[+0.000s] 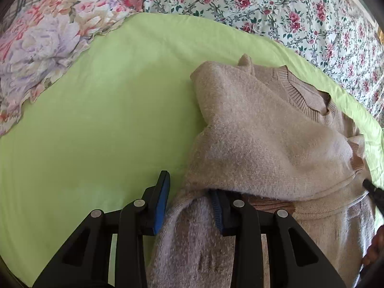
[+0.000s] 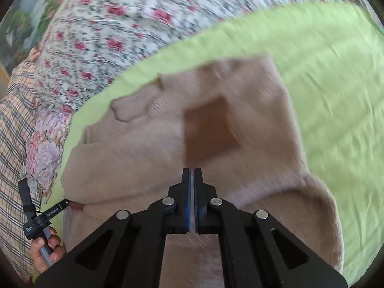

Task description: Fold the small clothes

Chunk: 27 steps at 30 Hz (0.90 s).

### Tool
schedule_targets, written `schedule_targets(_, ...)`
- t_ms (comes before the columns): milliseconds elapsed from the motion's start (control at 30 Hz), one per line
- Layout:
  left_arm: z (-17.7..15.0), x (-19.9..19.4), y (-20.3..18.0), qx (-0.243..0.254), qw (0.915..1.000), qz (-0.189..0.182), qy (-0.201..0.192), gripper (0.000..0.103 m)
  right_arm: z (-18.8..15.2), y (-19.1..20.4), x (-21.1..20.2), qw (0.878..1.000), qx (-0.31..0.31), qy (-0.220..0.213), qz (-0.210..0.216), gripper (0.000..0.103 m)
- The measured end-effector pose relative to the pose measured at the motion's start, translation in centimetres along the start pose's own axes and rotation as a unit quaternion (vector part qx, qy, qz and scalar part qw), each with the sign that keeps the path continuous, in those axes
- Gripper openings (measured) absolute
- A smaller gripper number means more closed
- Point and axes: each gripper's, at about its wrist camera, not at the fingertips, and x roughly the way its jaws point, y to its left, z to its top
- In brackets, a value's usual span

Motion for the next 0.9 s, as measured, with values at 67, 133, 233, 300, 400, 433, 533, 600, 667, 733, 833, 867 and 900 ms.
schedule_targets(67, 0.0, 0.0, 0.1, -0.001, 1.0, -0.002, 0.001, 0.033, 0.1, -1.0, -0.1, 0.999, 0.031, 0.0, 0.015, 0.003)
schedule_targets(133, 0.0, -0.1, 0.0, 0.005, 1.0, 0.0, 0.001, 0.033, 0.6, -1.6, -0.1, 0.998, 0.052, -0.008, 0.035, 0.005)
schedule_targets(233, -0.1, -0.1, 0.0, 0.007, 1.0, 0.0, 0.0, 0.034, 1.8, -1.7, 0.5, 0.997, 0.063, -0.021, 0.03, 0.027)
schedule_targets(300, -0.2, -0.1, 0.0, 0.007, 1.0, -0.001, -0.001, 0.034, 3.0, -1.6, 1.8, 0.997, 0.075, -0.015, 0.031, 0.04)
schedule_targets(400, -0.2, 0.0, -0.2, 0.01, 0.9999, 0.001, -0.001, 0.034, 4.0, -1.3, 4.2, 0.996, 0.077, 0.005, 0.037, 0.035)
schedule_targets(433, 0.0, 0.1, -0.3, 0.014, 0.9999, 0.002, -0.001, 0.034, 4.2, -1.0, 4.6, 0.997, 0.071, 0.01, 0.033, 0.013)
schedule_targets(533, 0.6, 0.0, -0.6, 0.022, 0.9996, 0.014, -0.008, 0.032, 4.6, 0.1, 1.9, 0.996, 0.056, -0.034, 0.064, 0.008)
schedule_targets(600, 0.9, -1.0, -0.2, 0.01, 0.9991, 0.021, -0.035, 0.031, 4.3, 1.1, -2.2, 0.993, 0.03, -0.087, 0.079, 0.008)
schedule_targets(667, 0.7, -1.9, -0.1, 0.002, 0.998, 0.026, -0.057, 0.031, 3.5, 0.8, -3.8, 0.993, 0.02, -0.096, 0.069, 0.008)
schedule_targets(733, 0.1, -1.9, -0.4, 0.006, 0.9982, 0.029, -0.053, 0.031, 2.6, -0.2, -3.6, 0.997, 0.017, -0.068, 0.044, 0.008)
schedule_targets(833, -0.9, -0.8, -0.6, 0.016, 0.9991, 0.035, -0.02, 0.031, 1.4, -1.7, -1.6, 1.0, 0.017, -0.019, 0.01, 0.008)
schedule_targets(867, -1.1, -0.9, -0.4, 0.015, 0.9991, 0.034, -0.021, 0.032, 1.1, -2.2, -0.6, 1.0, 0.022, 0.007, 0.004, 0.008)
schedule_targets(900, -1.1, -1.1, -0.2, 0.012, 0.9993, 0.029, -0.022, 0.034, 0.8, -2.6, -0.3, 1.0, 0.027, 0.016, -0.002, 0.009)
